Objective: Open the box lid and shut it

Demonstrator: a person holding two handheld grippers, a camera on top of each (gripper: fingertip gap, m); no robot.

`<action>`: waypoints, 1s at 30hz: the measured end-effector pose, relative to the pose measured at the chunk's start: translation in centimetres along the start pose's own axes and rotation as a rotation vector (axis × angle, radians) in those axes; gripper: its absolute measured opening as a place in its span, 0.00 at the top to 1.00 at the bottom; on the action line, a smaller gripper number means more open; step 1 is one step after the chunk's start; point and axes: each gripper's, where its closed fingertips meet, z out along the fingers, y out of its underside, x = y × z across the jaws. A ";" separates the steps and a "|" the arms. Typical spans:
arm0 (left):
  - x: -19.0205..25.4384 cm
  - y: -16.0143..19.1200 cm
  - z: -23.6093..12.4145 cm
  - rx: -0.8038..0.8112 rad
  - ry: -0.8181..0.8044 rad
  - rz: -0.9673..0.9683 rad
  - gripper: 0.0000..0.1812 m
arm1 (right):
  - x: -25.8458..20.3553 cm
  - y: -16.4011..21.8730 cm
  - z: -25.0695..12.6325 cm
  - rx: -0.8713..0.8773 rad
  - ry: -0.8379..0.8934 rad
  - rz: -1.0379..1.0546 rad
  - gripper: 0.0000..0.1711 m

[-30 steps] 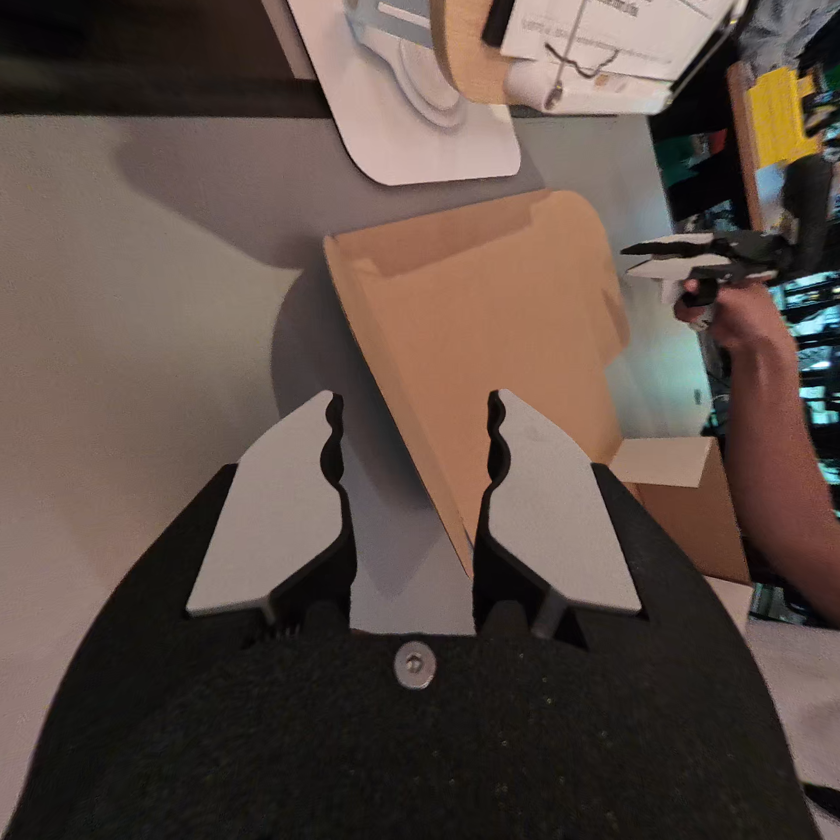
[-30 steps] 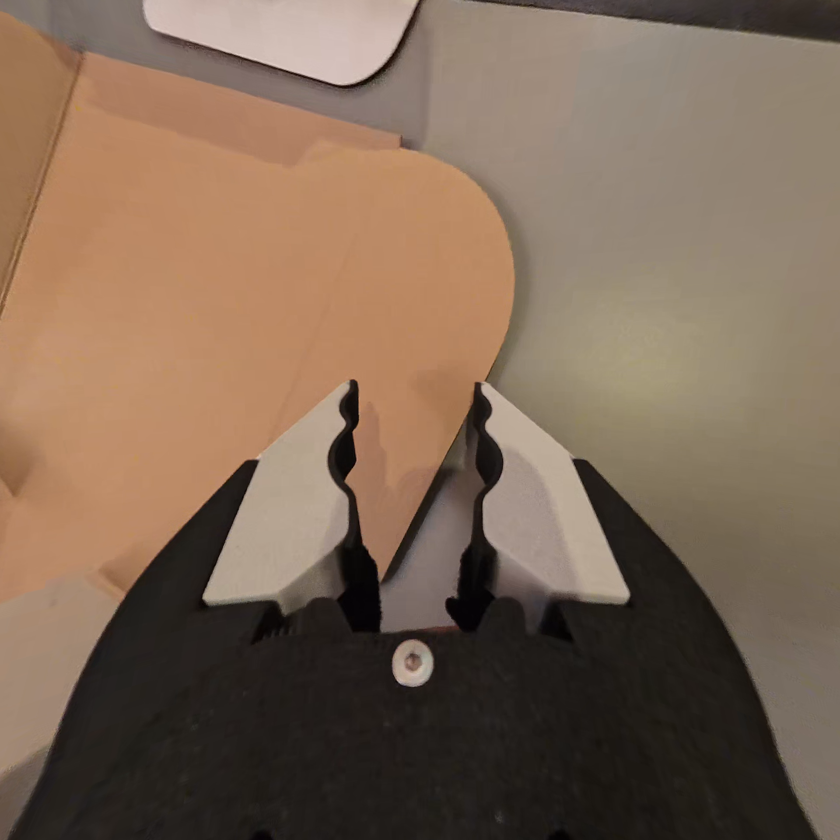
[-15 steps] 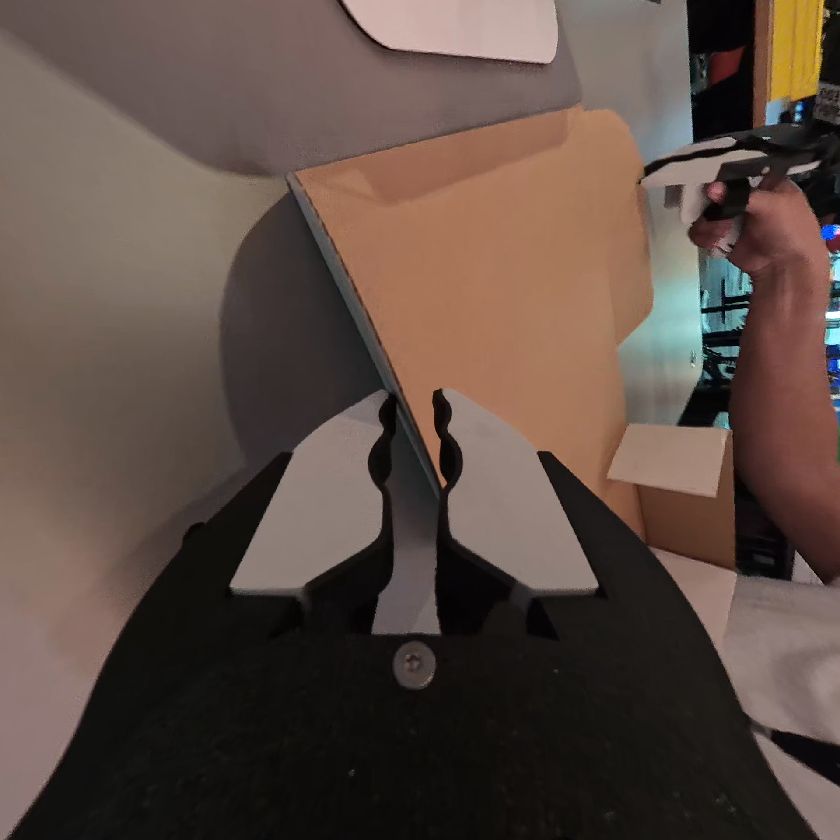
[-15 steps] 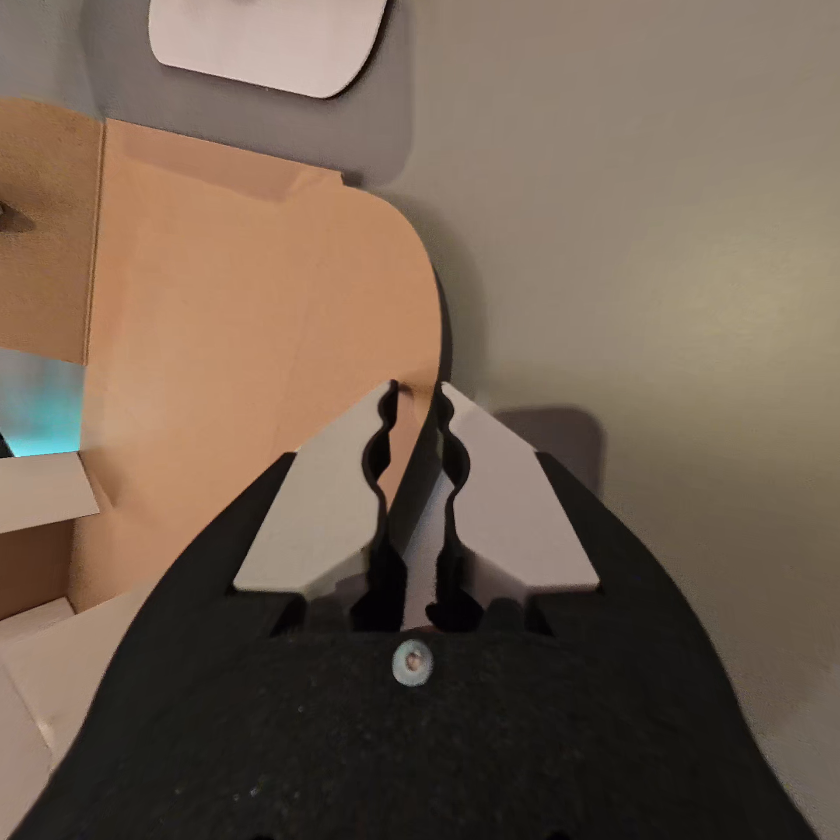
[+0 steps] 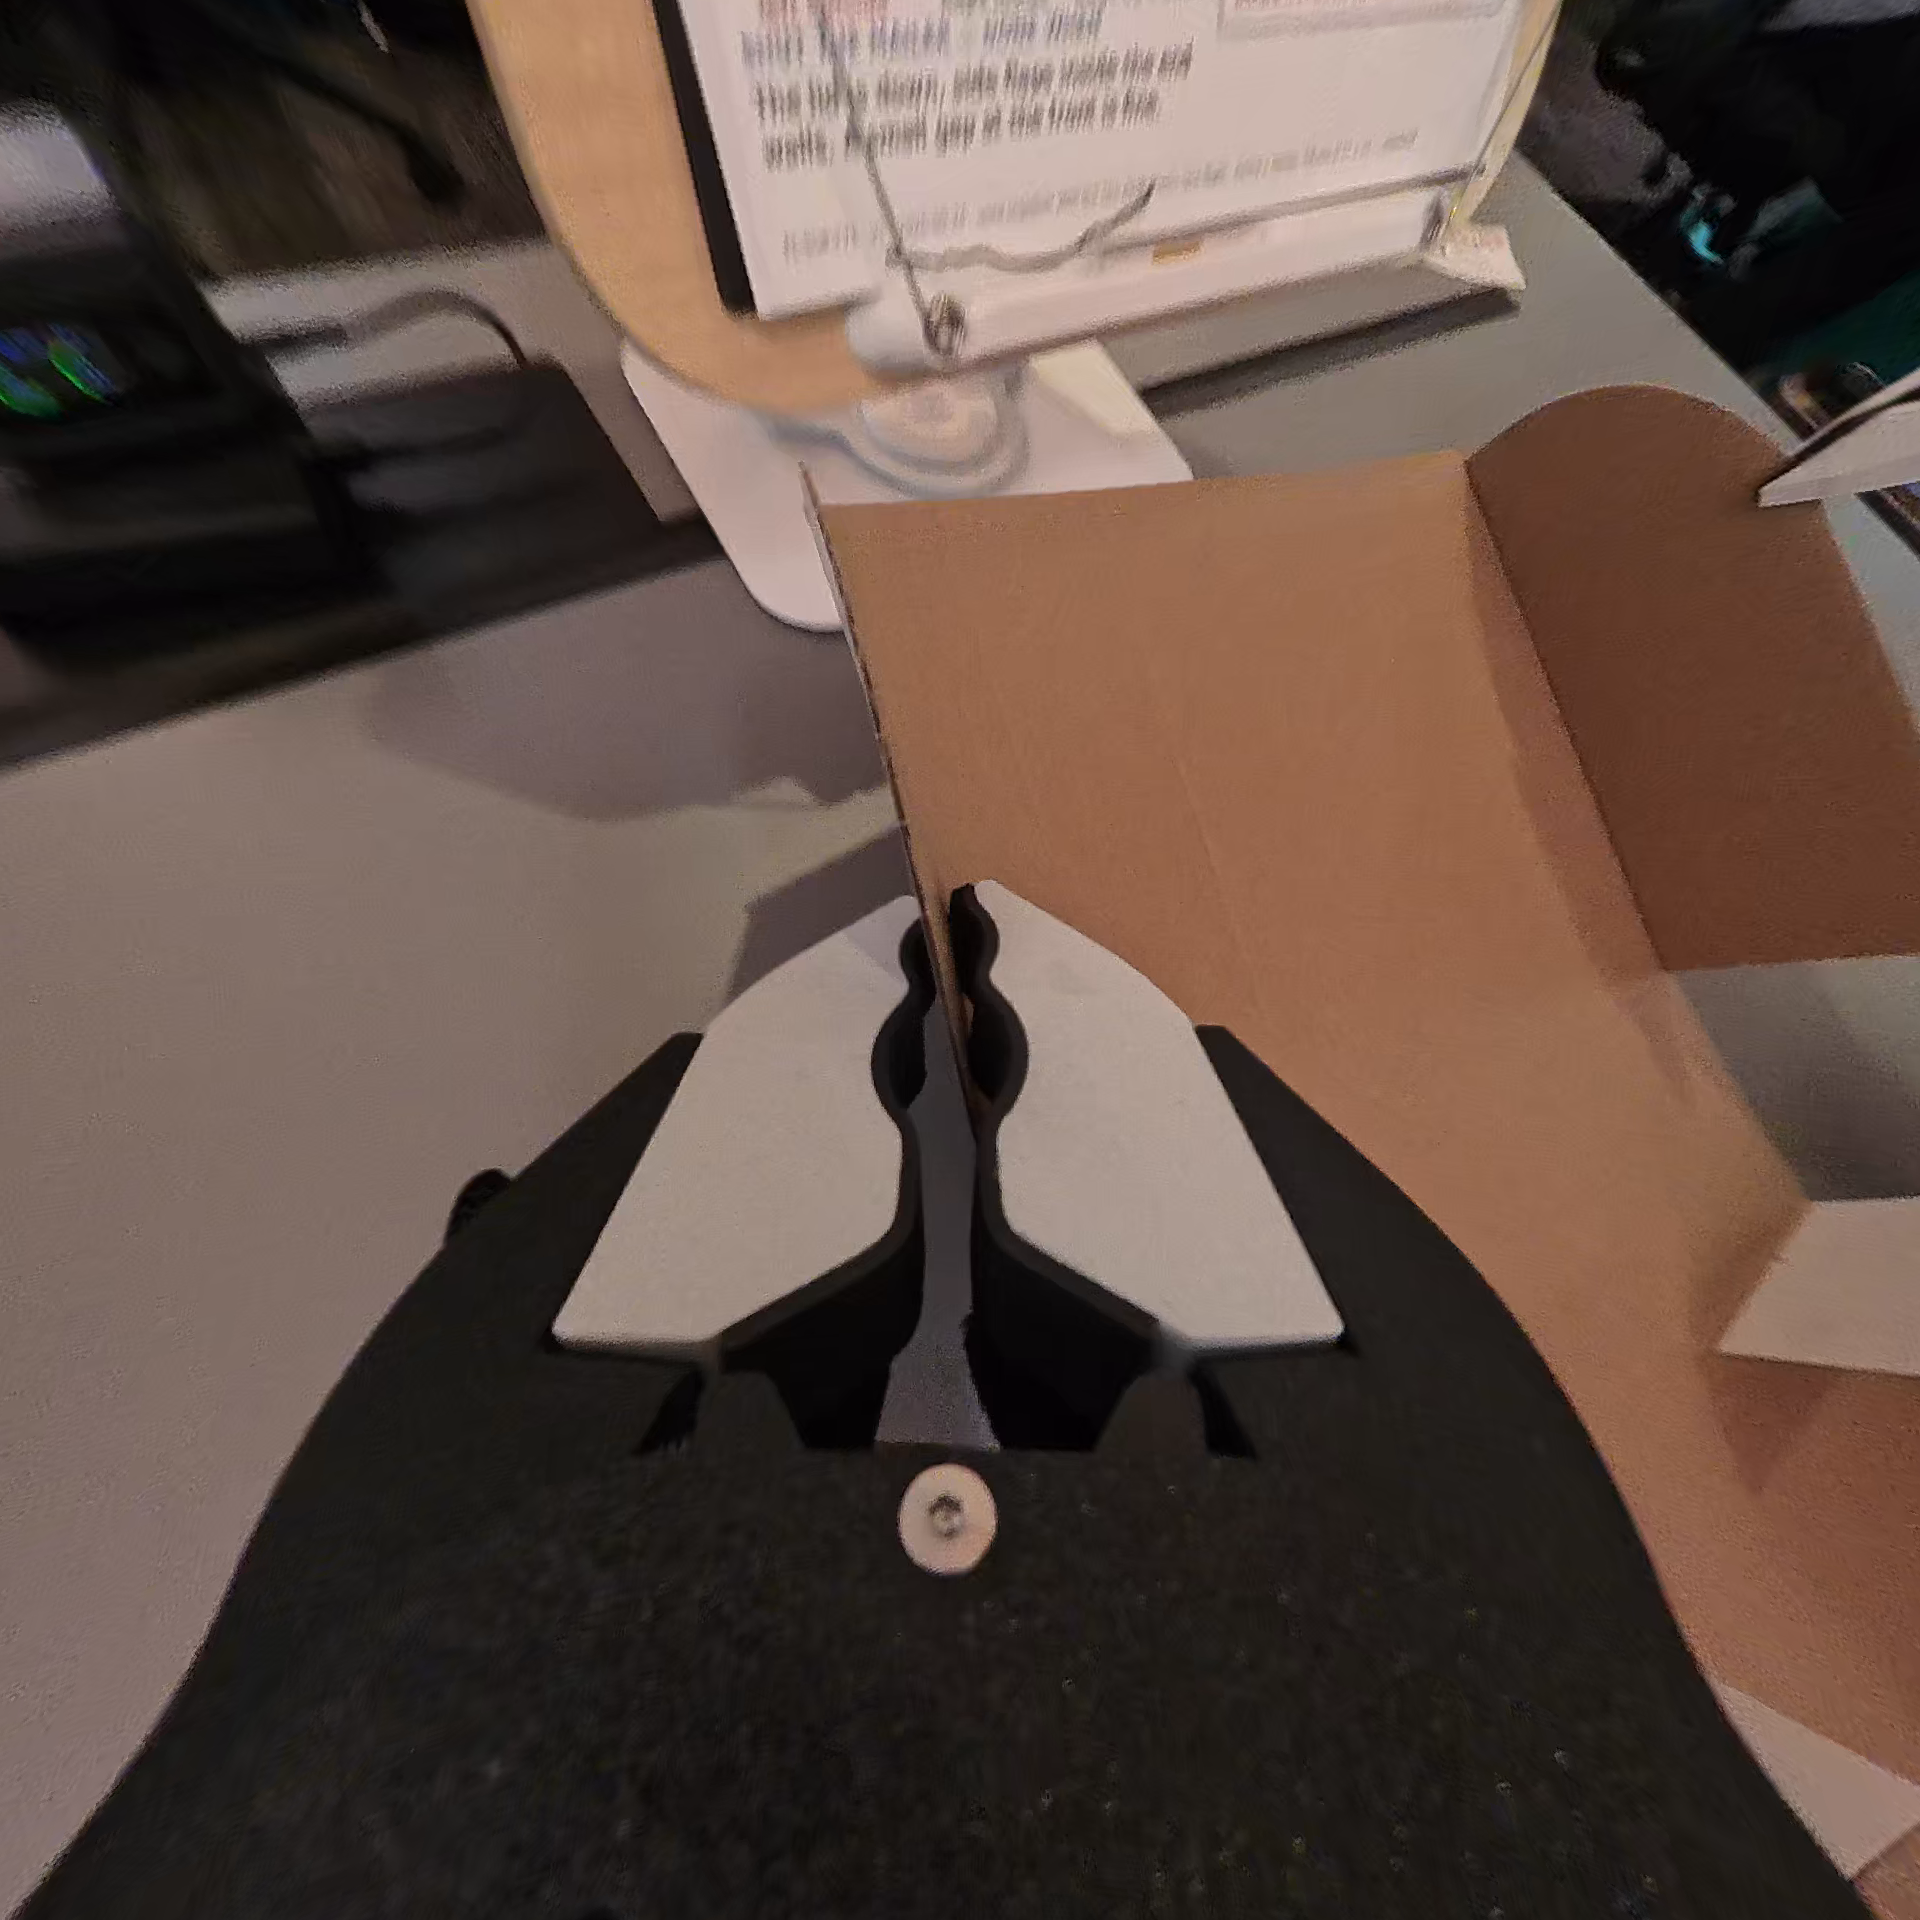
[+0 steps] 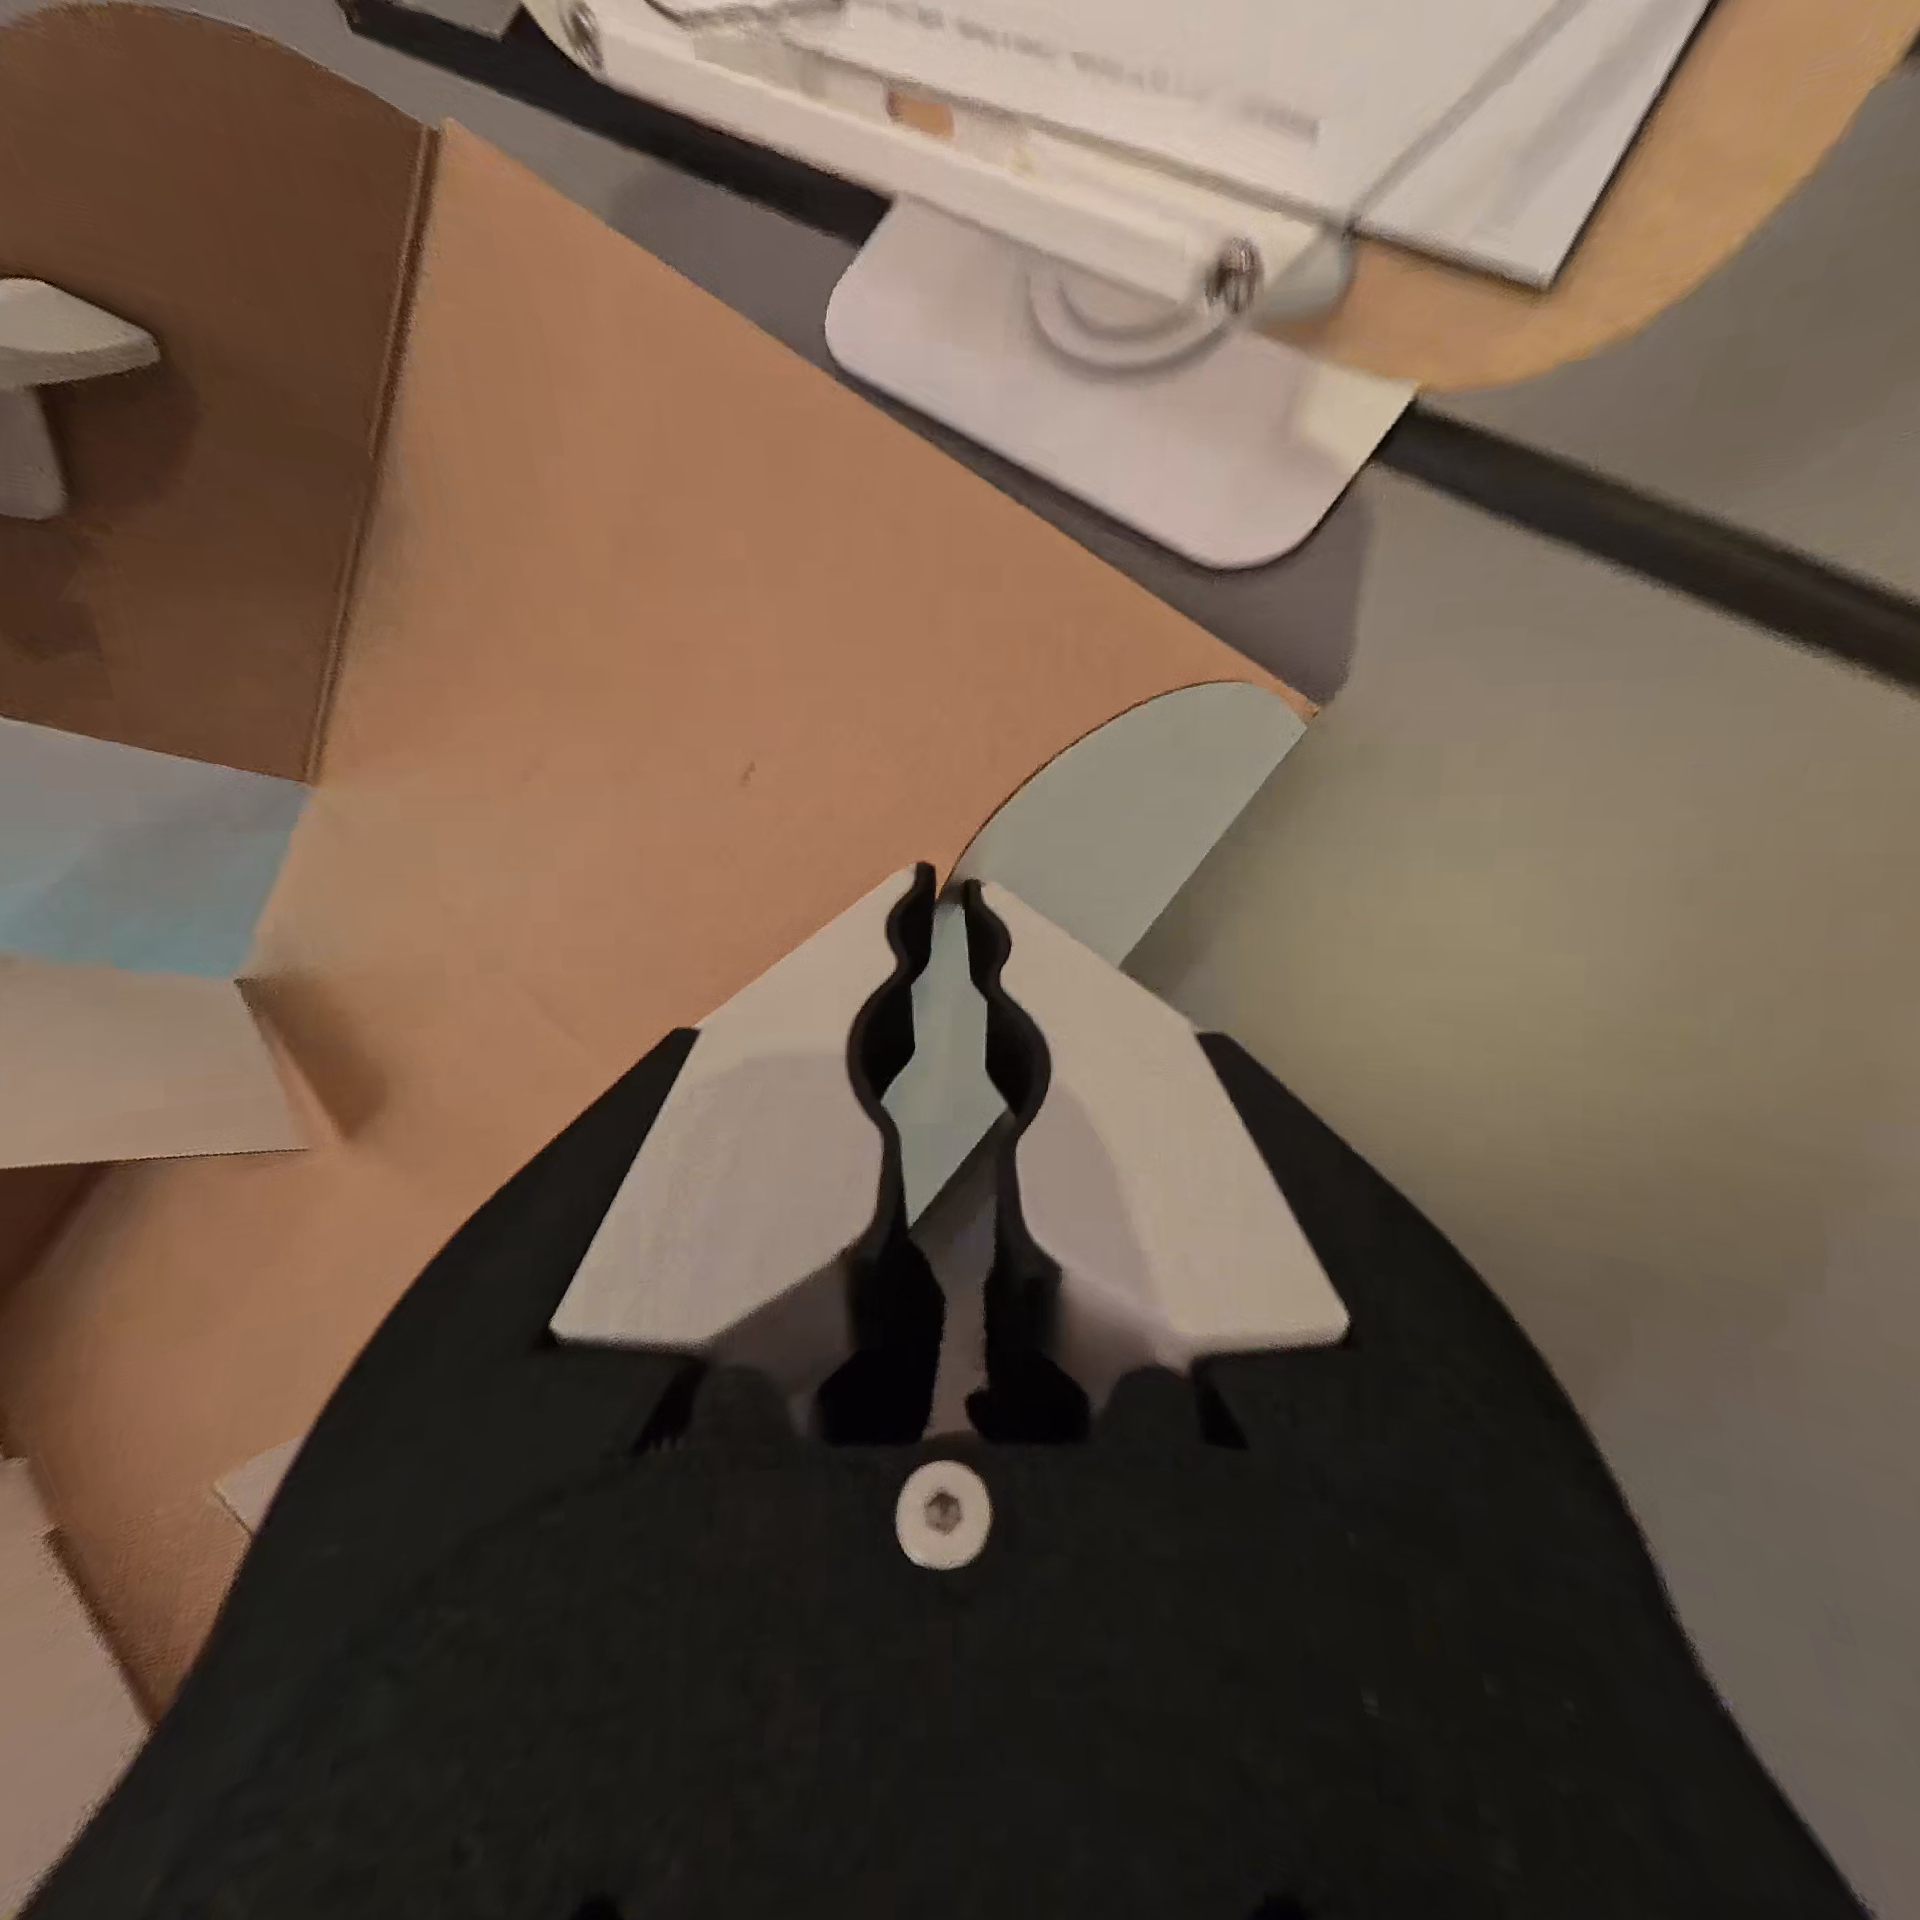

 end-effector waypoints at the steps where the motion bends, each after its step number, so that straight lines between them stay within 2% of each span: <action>1: 0.3 -0.6 -0.6 0.049 -0.040 0.032 0.99 | -0.5 -0.6 -0.6 0.034 0.031 -0.036 0.97; 5: 1.8 -2.9 -3.6 0.277 -0.194 0.151 0.99 | -3.6 -2.6 -3.6 0.220 0.143 -0.185 0.97; 10: 3.9 -2.3 -6.5 0.457 -0.289 0.259 0.99 | -6.6 -0.6 -7.0 0.393 0.185 -0.140 0.97; 14: 5.0 -0.1 -6.6 0.374 -0.202 0.235 0.99 | -7.3 2.1 -8.3 0.427 0.145 -0.002 0.97; 18: 4.8 -1.4 -6.6 0.274 -0.133 0.142 0.99 | -6.9 0.7 -8.5 0.365 0.167 -0.020 0.97; 20: 4.9 -2.2 -7.6 0.278 -0.134 0.143 0.99 | -7.6 -0.1 -8.9 0.331 0.181 -0.059 0.97; 23: 5.3 -1.4 -9.4 0.299 -0.132 0.125 0.99 | -9.5 0.5 -10.3 0.329 0.184 -0.108 0.97; 27: 6.2 0.6 -11.1 0.335 -0.111 0.088 0.99 | -11.3 2.3 -11.9 0.400 0.104 -0.044 0.97; 30: 6.4 0.8 -12.5 0.375 -0.139 0.094 0.99 | -12.0 2.6 -13.1 0.452 0.074 -0.023 0.98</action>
